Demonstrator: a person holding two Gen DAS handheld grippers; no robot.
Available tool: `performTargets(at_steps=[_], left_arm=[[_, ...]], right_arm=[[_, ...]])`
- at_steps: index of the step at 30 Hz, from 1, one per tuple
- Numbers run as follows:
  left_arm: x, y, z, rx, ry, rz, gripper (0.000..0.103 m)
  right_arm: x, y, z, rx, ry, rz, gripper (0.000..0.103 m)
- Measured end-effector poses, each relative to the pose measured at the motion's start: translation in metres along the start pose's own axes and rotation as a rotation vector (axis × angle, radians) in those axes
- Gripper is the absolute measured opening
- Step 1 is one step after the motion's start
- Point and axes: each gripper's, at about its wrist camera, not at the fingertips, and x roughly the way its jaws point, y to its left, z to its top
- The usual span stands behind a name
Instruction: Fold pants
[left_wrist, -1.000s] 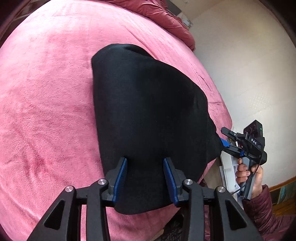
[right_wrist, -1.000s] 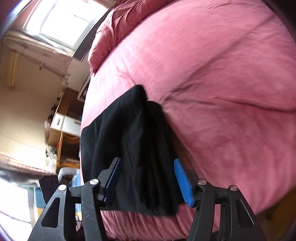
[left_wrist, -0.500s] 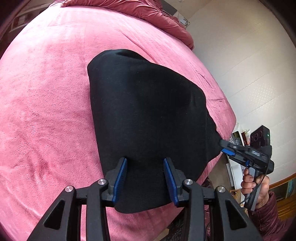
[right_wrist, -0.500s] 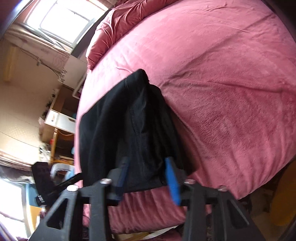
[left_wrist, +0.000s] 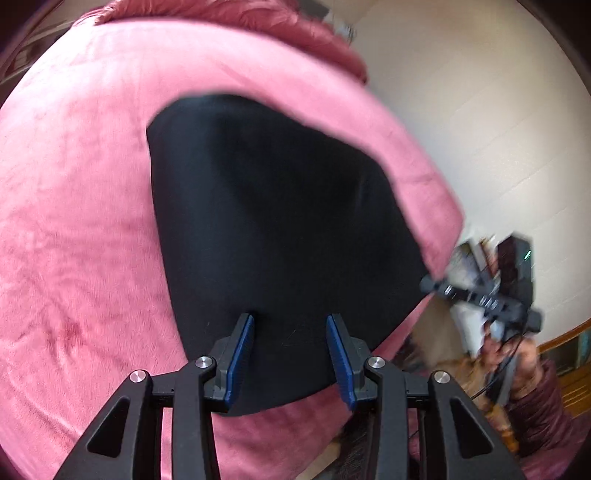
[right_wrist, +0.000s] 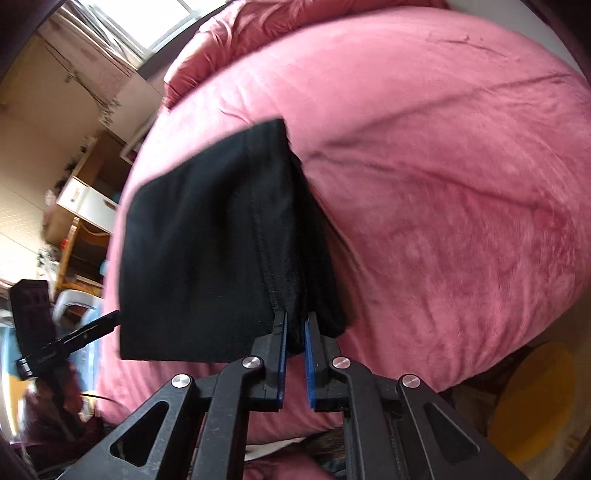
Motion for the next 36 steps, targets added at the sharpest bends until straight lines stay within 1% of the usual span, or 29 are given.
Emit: performTargets(at_steps=[2,5,7,8,10,12,13,14,17,18,20,22,24,26,29,31,32,34,35,36], left_arm=[[0.007,0.000,-0.004,0.015,0.018,0.039,0.040],[0.002,0.003,0.000,-0.009,0.004,0.026,0.040],[-0.008,0.003,0.002,-0.011,-0.036,0.016,0.040],[-0.012,0.004,0.003,-0.012,-0.054,0.007,0.040],[-0.022,0.009,0.009,-0.030,-0.093,0.005,0.041],[-0.030,0.022,0.020,-0.074,-0.127,-0.001,0.043],[-0.032,0.030,0.026,-0.107,-0.136,-0.006,0.045],[-0.034,0.038,0.031,-0.140,-0.142,-0.008,0.046],[-0.042,0.065,0.051,-0.232,-0.183,-0.023,0.054],[-0.043,0.074,0.058,-0.267,-0.190,-0.036,0.057],[-0.042,0.090,0.070,-0.324,-0.196,-0.076,0.059],[-0.038,0.102,0.080,-0.362,-0.209,-0.078,0.077],[-0.033,0.110,0.087,-0.379,-0.216,-0.094,0.080],[-0.020,0.115,0.095,-0.403,-0.199,-0.121,0.084],[-0.004,0.128,0.102,-0.437,-0.178,-0.141,0.085],[0.010,0.137,0.106,-0.468,-0.152,-0.183,0.085],[0.015,0.138,0.107,-0.478,-0.152,-0.202,0.085],[0.022,0.140,0.110,-0.492,-0.149,-0.238,0.084],[0.026,0.141,0.111,-0.505,-0.140,-0.258,0.083],[0.027,0.142,0.111,-0.513,-0.133,-0.269,0.082]], right_arm=[[0.009,-0.002,-0.004,0.001,0.018,-0.019,0.008],[0.010,-0.001,-0.003,-0.009,0.022,-0.020,0.009],[0.006,0.002,0.001,-0.023,0.025,-0.021,0.010],[0.003,0.002,0.003,-0.024,0.025,-0.012,0.015],[-0.004,0.003,0.008,-0.025,0.012,-0.005,0.021],[-0.013,0.003,0.012,-0.025,-0.019,-0.007,0.043],[-0.019,0.003,0.018,-0.017,-0.045,0.002,0.048],[-0.021,0.004,0.023,-0.010,-0.065,0.012,0.051],[-0.024,0.009,0.042,0.012,-0.111,0.041,0.052],[-0.022,0.010,0.048,0.027,-0.122,0.059,0.053],[-0.016,0.013,0.063,0.059,-0.136,0.095,0.054],[-0.009,0.018,0.075,0.079,-0.145,0.107,0.056],[-0.002,0.020,0.088,0.101,-0.150,0.125,0.062],[0.007,0.020,0.098,0.130,-0.147,0.144,0.065],[0.019,0.016,0.107,0.159,-0.133,0.163,0.065],[0.027,0.015,0.112,0.171,-0.123,0.164,0.065],[0.029,0.016,0.113,0.173,-0.118,0.167,0.065],[0.034,0.018,0.115,0.164,-0.106,0.173,0.062],[0.037,0.018,0.115,0.153,-0.098,0.172,0.054],[0.040,0.020,0.113,0.140,-0.091,0.159,0.040]])
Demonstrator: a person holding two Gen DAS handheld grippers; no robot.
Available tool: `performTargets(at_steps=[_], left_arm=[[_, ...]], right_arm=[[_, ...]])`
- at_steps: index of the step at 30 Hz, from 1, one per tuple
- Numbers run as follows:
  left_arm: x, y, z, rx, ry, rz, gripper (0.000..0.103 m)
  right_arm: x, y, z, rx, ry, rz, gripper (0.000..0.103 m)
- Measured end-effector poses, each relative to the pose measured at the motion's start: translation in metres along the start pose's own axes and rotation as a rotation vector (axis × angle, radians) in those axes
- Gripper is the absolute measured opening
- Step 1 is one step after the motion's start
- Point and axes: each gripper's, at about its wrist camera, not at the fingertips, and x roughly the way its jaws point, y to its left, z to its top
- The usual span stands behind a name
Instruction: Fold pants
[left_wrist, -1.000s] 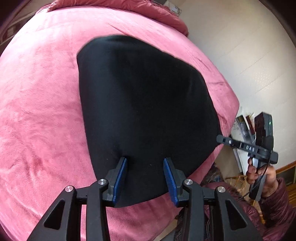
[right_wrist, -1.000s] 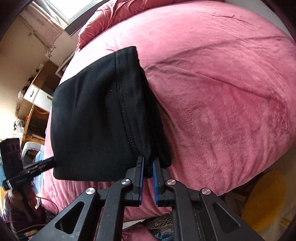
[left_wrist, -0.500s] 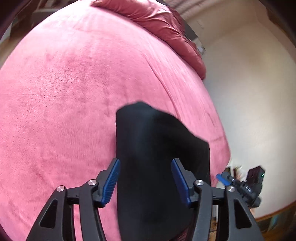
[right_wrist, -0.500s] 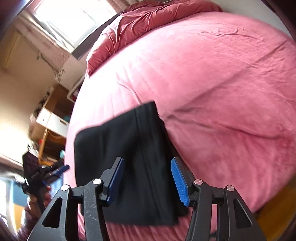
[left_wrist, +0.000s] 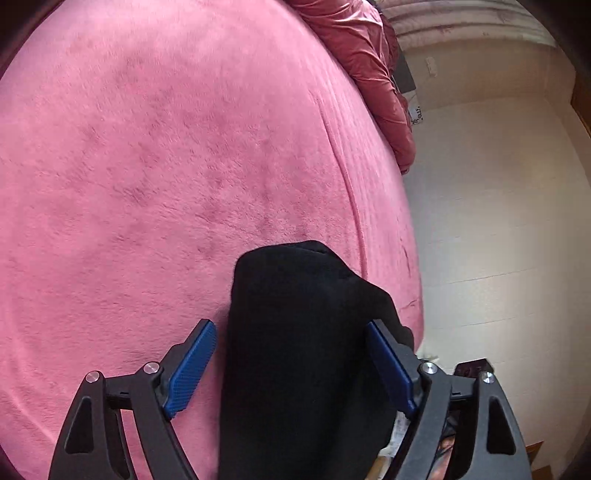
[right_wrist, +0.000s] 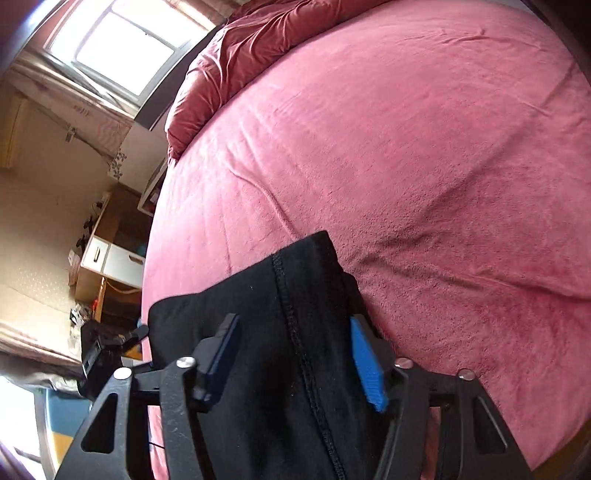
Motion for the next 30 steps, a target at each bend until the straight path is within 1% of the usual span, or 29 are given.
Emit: performTargets(at_steps=[1,2,3,4,6,7,8,10,12,13,15,16,17,18,19,20,21,22,24,26,30], left_arm=[[0.003,-0.002,0.000,0.001,0.007,-0.007,0.074],[0.004,-0.005,-0.001,0.020,0.008,0.016,0.073],[0.004,-0.009,-0.003,0.045,0.006,0.029,0.065],[0.003,-0.015,-0.005,0.076,0.002,0.035,0.053],[-0.004,-0.030,-0.014,0.162,-0.035,0.081,0.042],[-0.007,-0.039,-0.019,0.208,-0.059,0.108,0.038],[-0.010,-0.050,-0.027,0.272,-0.094,0.164,0.037],[-0.004,-0.063,-0.034,0.340,-0.128,0.286,0.035],[0.009,-0.066,-0.035,0.354,-0.134,0.380,0.034],[0.018,-0.066,-0.034,0.357,-0.129,0.422,0.035],[0.031,-0.063,-0.031,0.365,-0.128,0.482,0.038],[0.035,-0.064,-0.031,0.371,-0.133,0.497,0.041],[0.037,-0.066,-0.032,0.380,-0.138,0.507,0.043],[0.038,-0.068,-0.032,0.378,-0.143,0.512,0.048],[0.035,-0.070,-0.032,0.367,-0.149,0.510,0.054],[0.034,-0.073,-0.031,0.351,-0.153,0.505,0.057],[0.027,-0.074,-0.032,0.330,-0.164,0.504,0.064],[0.018,-0.075,-0.035,0.327,-0.184,0.512,0.070],[-0.004,-0.078,-0.048,0.352,-0.221,0.529,0.070],[-0.018,-0.083,-0.061,0.368,-0.243,0.526,0.071],[-0.028,-0.084,-0.080,0.392,-0.249,0.528,0.073]], right_arm=[[0.003,0.001,-0.002,-0.022,0.011,-0.023,0.034],[0.006,0.001,-0.001,-0.031,0.018,-0.030,0.028],[0.008,0.001,-0.003,-0.038,0.021,-0.036,0.024],[0.009,0.001,-0.005,-0.048,0.016,-0.042,0.022],[0.007,0.003,-0.007,-0.073,-0.007,-0.050,0.017],[0.004,0.004,-0.009,-0.085,-0.020,-0.053,0.017],[0.003,0.006,-0.010,-0.100,-0.031,-0.067,0.017],[0.012,0.014,-0.014,-0.173,-0.039,-0.164,0.017],[0.024,0.017,-0.019,-0.230,-0.031,-0.238,0.017],[0.030,0.019,-0.020,-0.248,-0.037,-0.261,0.018],[0.034,0.021,-0.020,-0.259,-0.056,-0.287,0.019],[0.035,0.019,-0.020,-0.250,-0.061,-0.289,0.020],[0.035,0.017,-0.020,-0.247,-0.064,-0.287,0.022],[0.034,0.015,-0.021,-0.245,-0.070,-0.289,0.027],[0.034,0.015,-0.021,-0.238,-0.074,-0.292,0.030],[0.033,0.014,-0.023,-0.230,-0.079,-0.295,0.041],[0.034,0.010,-0.023,-0.214,-0.083,-0.304,0.054],[0.032,0.004,-0.021,-0.184,-0.086,-0.311,0.059],[0.028,-0.008,-0.018,-0.123,-0.085,-0.278,0.064],[0.023,-0.011,-0.019,-0.112,-0.090,-0.276,0.071],[0.009,-0.008,-0.023,-0.107,-0.100,-0.273,0.072]])
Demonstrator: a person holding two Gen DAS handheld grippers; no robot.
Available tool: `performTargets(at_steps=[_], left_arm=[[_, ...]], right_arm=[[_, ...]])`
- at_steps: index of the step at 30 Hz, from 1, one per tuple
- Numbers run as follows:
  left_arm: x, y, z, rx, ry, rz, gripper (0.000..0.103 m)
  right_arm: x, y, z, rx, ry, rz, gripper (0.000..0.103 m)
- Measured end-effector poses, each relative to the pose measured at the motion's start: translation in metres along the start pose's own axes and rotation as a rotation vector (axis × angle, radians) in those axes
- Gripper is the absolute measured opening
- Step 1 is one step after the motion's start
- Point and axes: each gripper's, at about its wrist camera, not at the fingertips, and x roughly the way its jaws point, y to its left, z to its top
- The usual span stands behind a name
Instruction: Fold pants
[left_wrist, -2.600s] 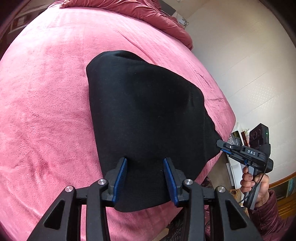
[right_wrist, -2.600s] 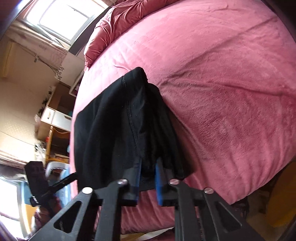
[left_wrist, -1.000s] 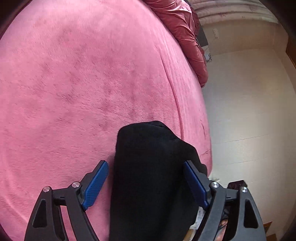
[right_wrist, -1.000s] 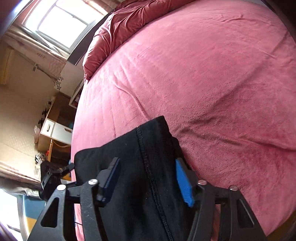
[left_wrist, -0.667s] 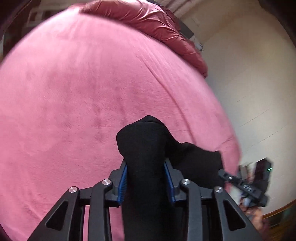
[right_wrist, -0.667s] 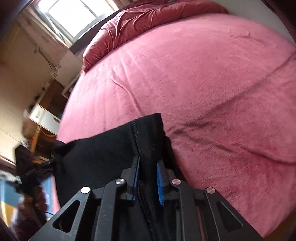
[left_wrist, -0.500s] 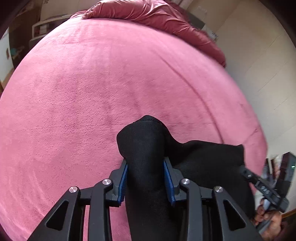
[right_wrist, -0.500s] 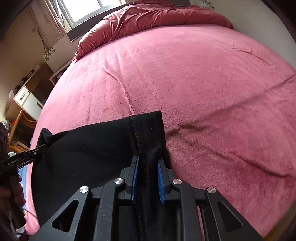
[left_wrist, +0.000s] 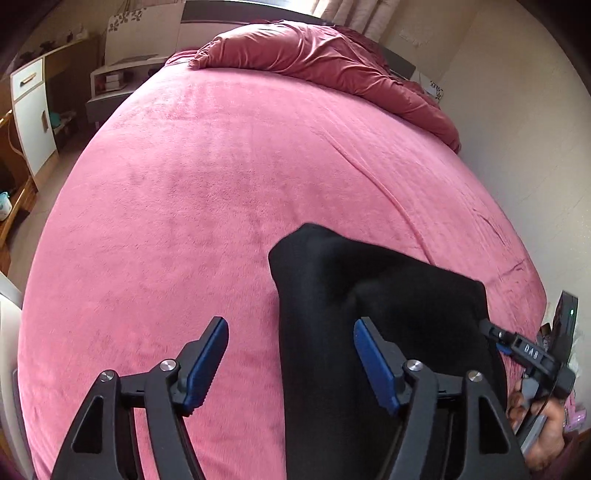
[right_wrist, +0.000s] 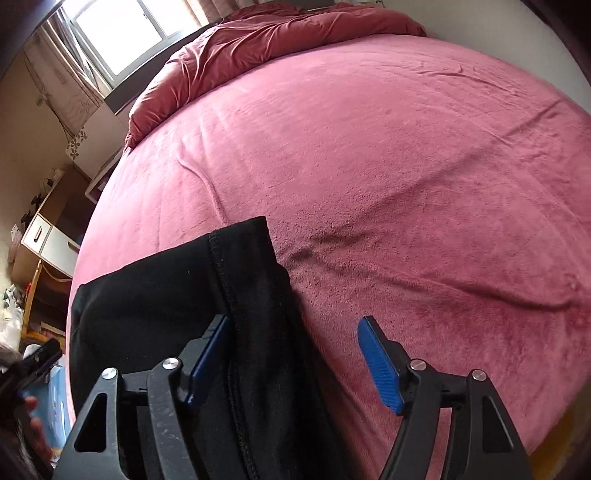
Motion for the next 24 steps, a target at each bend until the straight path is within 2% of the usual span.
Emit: performTargets(at_steps=[6,11,17,21,24], left_arm=[[-0.014,-0.007,-0.029,0.041,-0.001,-0.005,0.077],[-0.015,-0.018,-0.048,0.088,0.009,-0.003,0.078],[-0.009,-0.023,-0.056,0.113,0.022,0.002,0.080],[-0.006,-0.023,-0.057,0.121,0.033,0.006,0.084],[0.001,-0.018,-0.059,0.109,0.052,-0.003,0.086]], right_arm=[[-0.026,0.007,-0.015,-0.033,0.018,0.075,0.079],[-0.037,0.011,-0.035,-0.107,0.041,0.064,0.081],[-0.026,0.003,-0.050,-0.137,0.096,0.003,0.079],[-0.015,-0.002,-0.052,-0.155,0.112,0.003,0.079],[-0.006,-0.015,-0.052,-0.111,0.126,0.044,0.087]])
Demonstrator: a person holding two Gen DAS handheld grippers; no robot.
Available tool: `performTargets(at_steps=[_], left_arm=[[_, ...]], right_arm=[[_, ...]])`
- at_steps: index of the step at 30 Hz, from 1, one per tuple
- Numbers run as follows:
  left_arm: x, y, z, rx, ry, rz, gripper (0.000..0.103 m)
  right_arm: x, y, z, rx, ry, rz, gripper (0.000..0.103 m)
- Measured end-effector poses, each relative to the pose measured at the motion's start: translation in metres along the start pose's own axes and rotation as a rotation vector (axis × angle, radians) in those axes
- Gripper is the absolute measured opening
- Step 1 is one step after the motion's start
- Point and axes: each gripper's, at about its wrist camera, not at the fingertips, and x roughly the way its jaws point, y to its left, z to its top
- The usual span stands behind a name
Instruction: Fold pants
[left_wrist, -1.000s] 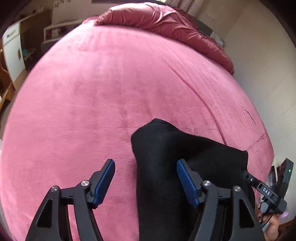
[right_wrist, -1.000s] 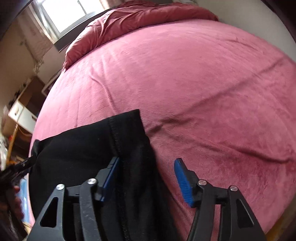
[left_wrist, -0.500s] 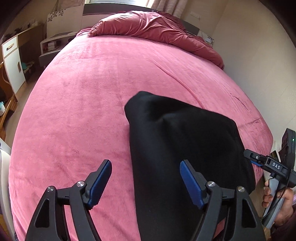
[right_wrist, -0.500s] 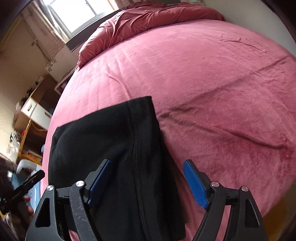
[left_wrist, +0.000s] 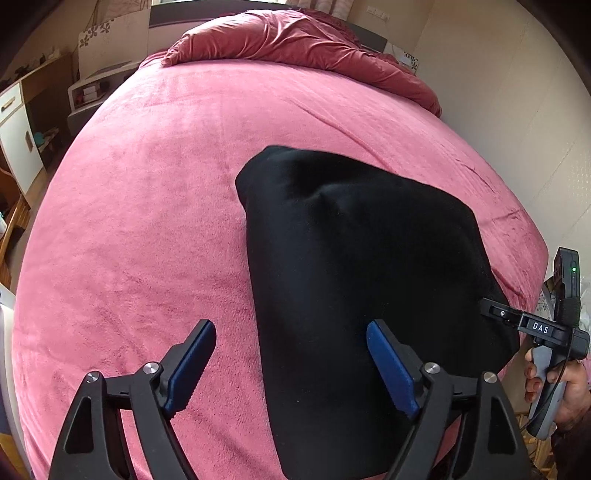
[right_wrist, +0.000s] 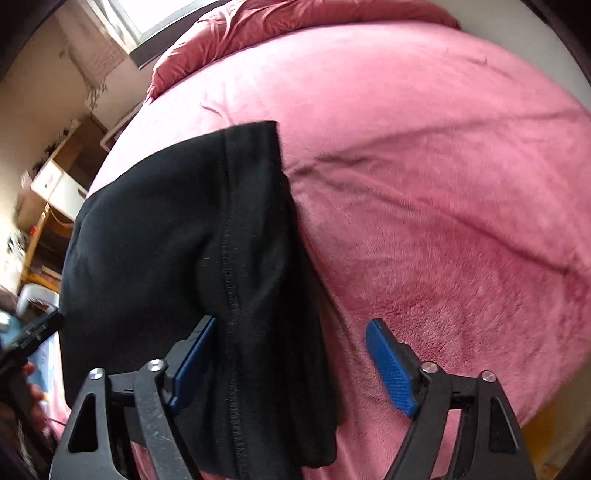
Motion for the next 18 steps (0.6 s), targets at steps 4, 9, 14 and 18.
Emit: performTargets(at_steps=[4,9,14,18], left_arm=[[0.001,0.010,0.001,-0.040,0.006,-0.052,0.086],[-0.003,0.027,0.004,-0.117,-0.004,-0.126,0.086],[-0.009,0.050,0.009,-0.218,-0.035,-0.288,0.086],[0.003,0.058,0.014,-0.260,0.004,-0.353,0.086]], right_arm=[[0.002,-0.005,0.000,0.007,-0.003,0.018,0.088],[0.003,-0.011,0.006,0.013,0.017,0.041,0.091],[-0.014,-0.015,0.017,-0.013,0.002,0.066,0.091],[-0.023,-0.021,0.028,-0.008,-0.014,0.163,0.091]])
